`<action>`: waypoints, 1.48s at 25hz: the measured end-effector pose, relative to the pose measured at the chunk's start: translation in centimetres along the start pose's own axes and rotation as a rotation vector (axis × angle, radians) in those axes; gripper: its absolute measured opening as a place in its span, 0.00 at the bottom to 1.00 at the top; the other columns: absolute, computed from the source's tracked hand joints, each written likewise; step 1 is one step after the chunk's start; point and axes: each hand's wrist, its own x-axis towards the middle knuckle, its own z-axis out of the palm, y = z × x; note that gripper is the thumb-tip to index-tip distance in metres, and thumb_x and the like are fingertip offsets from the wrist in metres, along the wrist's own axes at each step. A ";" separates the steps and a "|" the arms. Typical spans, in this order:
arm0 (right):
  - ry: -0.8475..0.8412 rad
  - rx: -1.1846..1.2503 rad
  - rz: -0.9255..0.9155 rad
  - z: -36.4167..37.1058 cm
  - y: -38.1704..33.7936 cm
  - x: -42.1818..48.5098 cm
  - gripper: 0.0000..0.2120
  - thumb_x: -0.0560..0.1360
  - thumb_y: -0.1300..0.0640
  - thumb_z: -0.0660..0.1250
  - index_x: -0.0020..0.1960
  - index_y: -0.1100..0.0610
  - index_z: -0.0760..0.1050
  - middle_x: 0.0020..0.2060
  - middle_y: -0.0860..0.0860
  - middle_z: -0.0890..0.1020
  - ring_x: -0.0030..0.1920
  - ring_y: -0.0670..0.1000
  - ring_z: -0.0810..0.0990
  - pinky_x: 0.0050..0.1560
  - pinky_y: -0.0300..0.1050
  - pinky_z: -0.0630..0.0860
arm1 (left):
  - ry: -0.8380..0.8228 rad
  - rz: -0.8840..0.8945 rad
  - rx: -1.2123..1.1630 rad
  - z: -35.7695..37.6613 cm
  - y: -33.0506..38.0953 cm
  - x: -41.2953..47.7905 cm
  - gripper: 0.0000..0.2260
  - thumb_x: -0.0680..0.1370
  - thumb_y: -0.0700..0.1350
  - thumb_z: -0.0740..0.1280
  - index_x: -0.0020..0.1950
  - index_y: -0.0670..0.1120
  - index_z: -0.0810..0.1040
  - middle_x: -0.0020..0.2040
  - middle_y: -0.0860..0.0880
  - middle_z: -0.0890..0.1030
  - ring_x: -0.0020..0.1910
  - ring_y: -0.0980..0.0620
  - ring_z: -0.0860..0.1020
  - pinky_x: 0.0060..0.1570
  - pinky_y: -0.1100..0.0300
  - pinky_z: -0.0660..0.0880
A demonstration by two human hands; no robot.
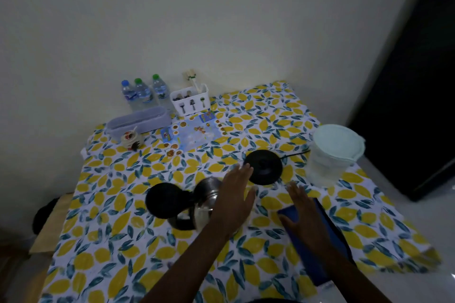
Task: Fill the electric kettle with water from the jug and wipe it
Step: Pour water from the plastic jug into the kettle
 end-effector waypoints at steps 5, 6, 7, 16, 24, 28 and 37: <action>0.138 0.049 0.203 -4.8 6.4 -1.5 0.37 0.74 0.50 0.70 0.76 0.53 0.55 0.76 0.49 0.54 0.76 0.51 0.49 0.74 0.54 0.54 | -0.248 0.214 0.082 6.7 5.2 5.2 0.25 0.83 0.51 0.56 0.78 0.47 0.54 0.80 0.49 0.55 0.79 0.51 0.47 0.79 0.52 0.46; 0.201 0.074 0.247 -5.7 7.6 -1.8 0.36 0.73 0.52 0.71 0.75 0.55 0.58 0.75 0.51 0.57 0.76 0.52 0.53 0.73 0.55 0.57 | -0.273 0.245 0.103 7.7 6.3 6.6 0.25 0.83 0.51 0.55 0.78 0.47 0.53 0.80 0.49 0.54 0.79 0.51 0.47 0.79 0.51 0.47; 0.256 0.096 0.285 -6.4 8.6 -1.9 0.35 0.73 0.54 0.72 0.74 0.56 0.60 0.75 0.51 0.60 0.75 0.53 0.56 0.72 0.55 0.59 | -0.287 0.268 0.115 8.5 7.4 8.0 0.25 0.83 0.51 0.55 0.78 0.46 0.53 0.80 0.48 0.54 0.79 0.50 0.48 0.78 0.51 0.48; 0.564 0.350 0.456 -13.5 15.7 7.2 0.16 0.80 0.53 0.59 0.61 0.61 0.75 0.59 0.60 0.79 0.60 0.59 0.76 0.60 0.46 0.68 | -0.418 0.405 0.231 14.9 14.4 16.6 0.35 0.79 0.58 0.61 0.78 0.43 0.50 0.80 0.43 0.50 0.79 0.43 0.44 0.77 0.46 0.47; 0.206 0.669 0.514 -15.1 17.7 17.7 0.18 0.80 0.48 0.60 0.50 0.62 0.79 0.50 0.61 0.81 0.52 0.58 0.79 0.53 0.51 0.71 | -0.425 0.365 0.400 17.3 13.7 19.3 0.31 0.80 0.53 0.61 0.77 0.40 0.54 0.79 0.39 0.55 0.77 0.37 0.54 0.74 0.43 0.58; 0.018 0.699 0.695 -15.9 18.6 18.6 0.28 0.74 0.37 0.62 0.28 0.59 0.79 0.26 0.57 0.80 0.30 0.55 0.77 0.36 0.46 0.68 | -0.514 0.462 0.433 16.7 12.2 19.6 0.33 0.81 0.56 0.60 0.78 0.43 0.50 0.80 0.42 0.50 0.79 0.40 0.49 0.75 0.43 0.56; 0.014 0.819 0.563 -14.1 20.1 15.8 0.37 0.67 0.31 0.65 0.34 0.69 0.79 0.25 0.59 0.79 0.25 0.50 0.77 0.33 0.43 0.71 | -0.513 0.193 0.409 17.4 14.7 20.6 0.48 0.71 0.70 0.62 0.78 0.44 0.46 0.80 0.41 0.41 0.78 0.37 0.39 0.74 0.38 0.44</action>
